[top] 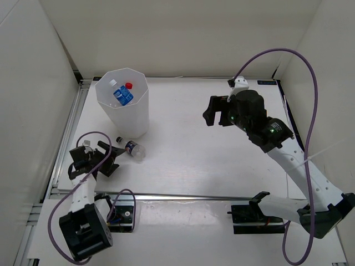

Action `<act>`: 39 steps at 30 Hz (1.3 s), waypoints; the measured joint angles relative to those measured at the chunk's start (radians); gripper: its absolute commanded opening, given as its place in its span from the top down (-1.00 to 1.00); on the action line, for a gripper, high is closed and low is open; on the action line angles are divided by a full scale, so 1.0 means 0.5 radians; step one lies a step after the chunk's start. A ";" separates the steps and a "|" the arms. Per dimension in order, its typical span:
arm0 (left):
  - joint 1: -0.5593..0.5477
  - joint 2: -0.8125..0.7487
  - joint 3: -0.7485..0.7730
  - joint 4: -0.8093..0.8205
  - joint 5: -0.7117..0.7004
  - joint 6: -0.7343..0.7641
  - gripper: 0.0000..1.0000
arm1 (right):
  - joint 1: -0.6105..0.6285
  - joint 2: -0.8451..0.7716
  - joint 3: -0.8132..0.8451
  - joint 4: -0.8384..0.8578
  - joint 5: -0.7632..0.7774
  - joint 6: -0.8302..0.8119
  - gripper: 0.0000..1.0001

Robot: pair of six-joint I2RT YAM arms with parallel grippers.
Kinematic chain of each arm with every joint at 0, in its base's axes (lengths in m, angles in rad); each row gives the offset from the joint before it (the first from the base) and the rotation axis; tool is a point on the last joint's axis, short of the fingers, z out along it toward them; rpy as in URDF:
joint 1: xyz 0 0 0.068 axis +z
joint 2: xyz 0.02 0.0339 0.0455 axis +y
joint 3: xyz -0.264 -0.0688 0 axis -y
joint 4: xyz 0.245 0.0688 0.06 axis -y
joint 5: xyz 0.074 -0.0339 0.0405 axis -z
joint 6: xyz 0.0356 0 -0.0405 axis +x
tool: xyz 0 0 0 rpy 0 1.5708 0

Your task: Put the plastic bottles in the bin

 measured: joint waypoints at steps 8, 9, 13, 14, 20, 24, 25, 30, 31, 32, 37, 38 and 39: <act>-0.200 0.298 0.143 0.212 -0.071 -0.014 -1.00 | 0.000 0.014 -0.001 0.002 -0.009 0.005 -1.00; -0.218 0.324 0.153 0.241 -0.076 -0.024 -1.00 | 0.000 0.014 -0.001 0.003 -0.009 0.005 -1.00; -0.326 0.449 0.196 0.332 -0.127 -0.048 -1.00 | 0.000 0.014 -0.024 0.013 -0.008 0.001 -1.00; -0.358 0.476 0.201 0.357 -0.140 -0.056 -1.00 | 0.000 0.014 -0.029 0.011 -0.008 0.000 -1.00; -0.470 0.606 0.201 0.513 -0.208 -0.134 -1.00 | 0.000 0.015 -0.034 0.011 0.001 -0.026 -1.00; -0.484 0.663 0.199 0.618 -0.237 -0.179 -1.00 | 0.000 0.008 -0.034 0.008 0.002 -0.047 -1.00; -0.484 0.678 0.194 0.655 -0.243 -0.198 -1.00 | 0.000 0.005 -0.034 0.006 0.003 -0.049 -1.00; -0.522 0.745 0.129 0.855 -0.286 -0.314 -1.00 | 0.000 -0.011 -0.034 -0.011 0.012 -0.053 -1.00; -0.542 0.761 0.124 0.874 -0.290 -0.327 -1.00 | 0.000 -0.013 -0.034 -0.013 0.015 -0.053 -1.00; -0.566 0.784 0.124 0.895 -0.293 -0.341 -1.00 | 0.000 -0.014 -0.035 -0.015 0.018 -0.053 -1.00; -0.657 0.867 0.124 1.028 -0.299 -0.398 -0.98 | 0.000 -0.018 -0.036 -0.018 0.034 -0.054 -1.00; -0.665 0.875 0.124 1.040 -0.304 -0.407 -0.98 | 0.000 -0.018 -0.037 -0.018 0.038 -0.054 -1.00; -0.668 0.883 0.124 1.050 -0.309 -0.416 -0.95 | 0.000 -0.018 -0.037 -0.018 0.040 -0.054 -1.00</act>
